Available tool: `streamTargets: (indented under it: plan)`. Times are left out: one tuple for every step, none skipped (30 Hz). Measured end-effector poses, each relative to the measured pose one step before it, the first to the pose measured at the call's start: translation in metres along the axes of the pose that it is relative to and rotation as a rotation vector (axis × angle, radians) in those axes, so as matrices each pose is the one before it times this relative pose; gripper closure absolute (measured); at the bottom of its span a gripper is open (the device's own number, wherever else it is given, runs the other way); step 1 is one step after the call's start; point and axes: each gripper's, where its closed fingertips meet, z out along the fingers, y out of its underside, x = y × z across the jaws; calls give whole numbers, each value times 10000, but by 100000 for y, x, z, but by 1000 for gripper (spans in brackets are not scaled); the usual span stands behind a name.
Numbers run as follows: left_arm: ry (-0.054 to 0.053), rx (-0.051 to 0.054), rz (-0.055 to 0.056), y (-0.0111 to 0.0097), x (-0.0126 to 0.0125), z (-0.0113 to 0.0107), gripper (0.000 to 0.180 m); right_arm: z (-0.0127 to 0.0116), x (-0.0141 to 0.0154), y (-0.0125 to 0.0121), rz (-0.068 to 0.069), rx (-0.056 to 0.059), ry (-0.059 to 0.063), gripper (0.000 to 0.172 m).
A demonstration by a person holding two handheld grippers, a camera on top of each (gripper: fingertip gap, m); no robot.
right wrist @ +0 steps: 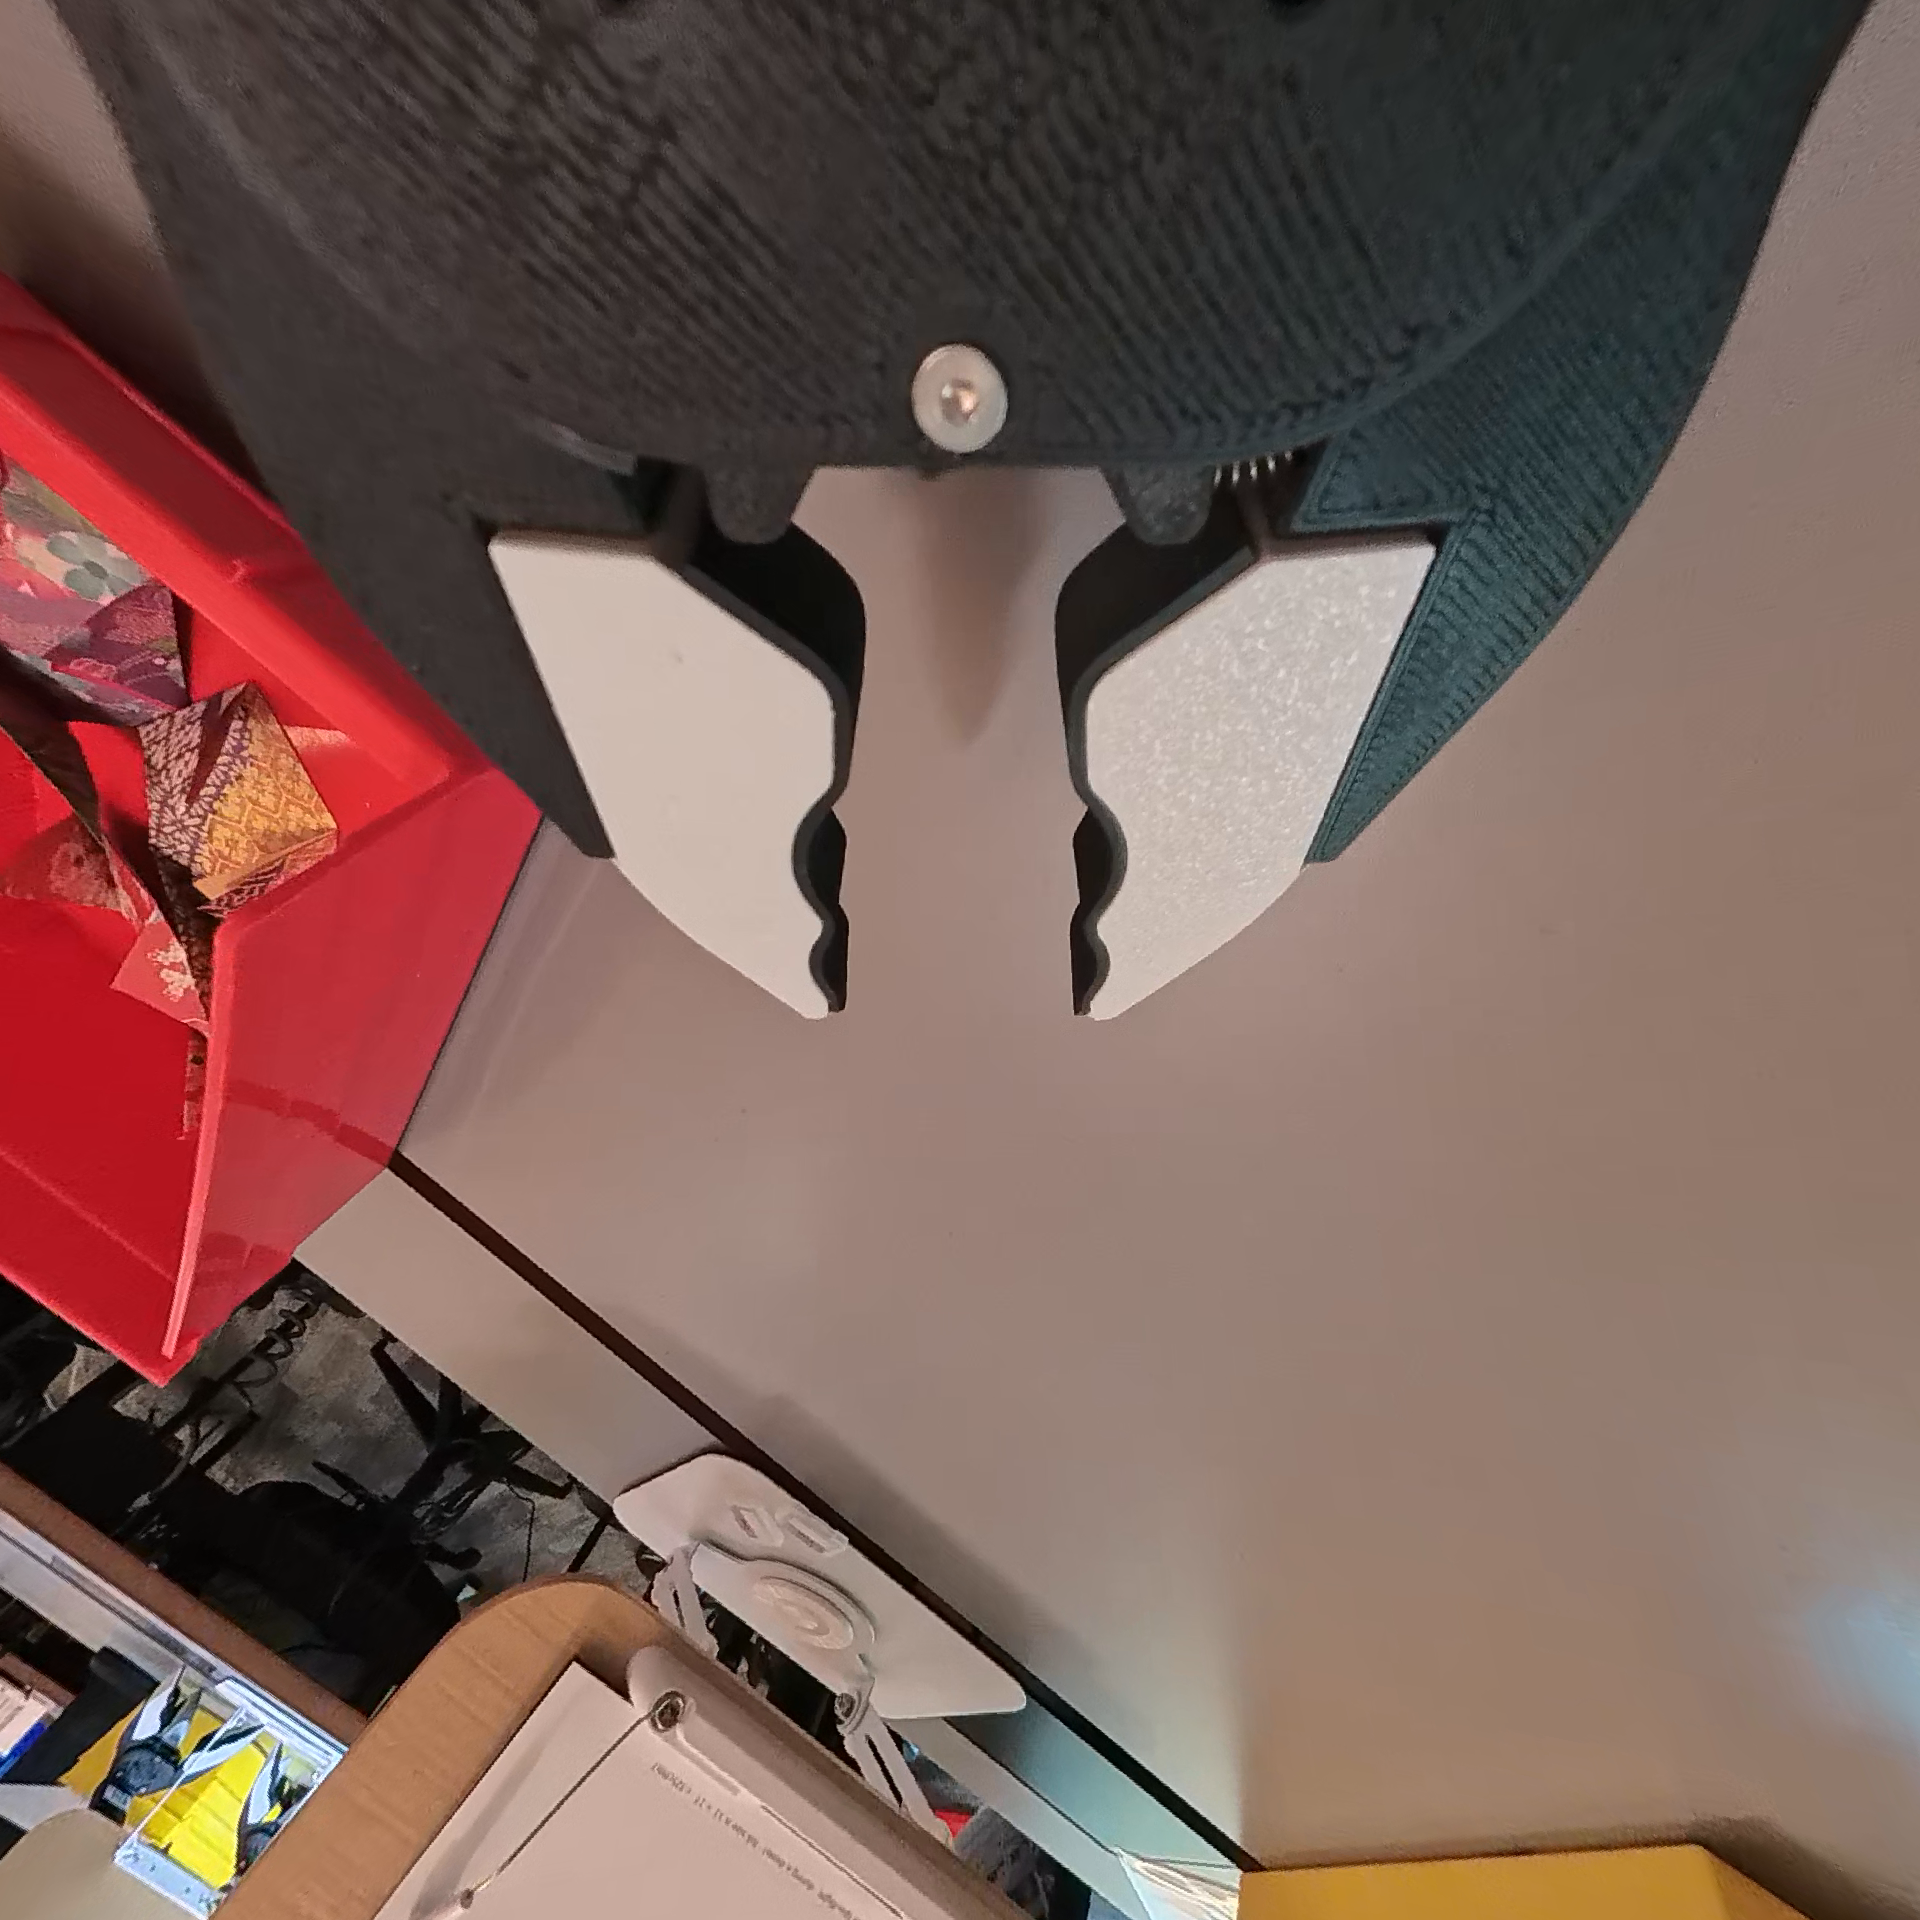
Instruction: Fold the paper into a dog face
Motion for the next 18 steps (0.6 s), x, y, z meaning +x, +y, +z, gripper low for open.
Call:
streamTargets:
  plan:
    - [186, -173, -10, 247, -81, -65, 135, 42, -29, 61, -2, -18, -12, 130]
    - [120, -156, 89, 224, -84, -68, 135, 32, -42, 65, -17, -24, -16, 130]
    - [247, -76, 75, 105, 151, -106, 135, 1, -40, 44, -25, -21, -22, 130]
    - [288, 28, -27, -77, 272, -168, 135, -7, -16, 39, -24, -18, -13, 130]
    - [245, 132, -130, -237, 243, -204, 134, -39, 26, 23, -15, -12, 6, 130]
    - [266, 175, -181, -317, 338, -189, 134, -47, 77, 11, 4, 7, 28, 130]
    - [381, 128, -169, -264, 571, -144, 136, -29, 76, 1, 24, 19, 17, 130]
    - [439, 42, -109, -151, 768, -75, 136, -23, 70, 13, 38, 17, 15, 130]
    - [311, -39, -40, -45, 683, -4, 137, -7, 54, 30, 29, 8, 12, 130]
    - [187, -113, 43, 68, 570, 76, 139, -3, 11, 62, 9, -6, -2, 130]
    - [110, -173, 122, 160, 508, 166, 140, 7, 19, 51, -7, -17, 3, 130]
    - [-39, -216, 180, 223, 305, 240, 140, -7, 14, 35, -16, -10, 5, 130]
    - [-180, -251, 224, 296, 80, 281, 140, -1, 5, 24, -12, -1, 1, 130]
    - [-193, -247, 222, 323, -8, 255, 140, -13, 31, 1, 8, 3, 9, 130]
    - [-145, -152, 138, 200, -11, 185, 144, -19, 34, -9, 18, 10, 6, 130]
    - [-132, -6, 20, -4, -96, 90, 145, -24, 19, -31, 14, 17, 5, 130]
    - [-88, 65, -54, -109, -106, 14, 144, -24, 21, -20, 2, 14, 9, 130]
    - [-17, 39, -55, -67, -42, 7, 144, -24, 14, 0, -9, 0, 8, 130]
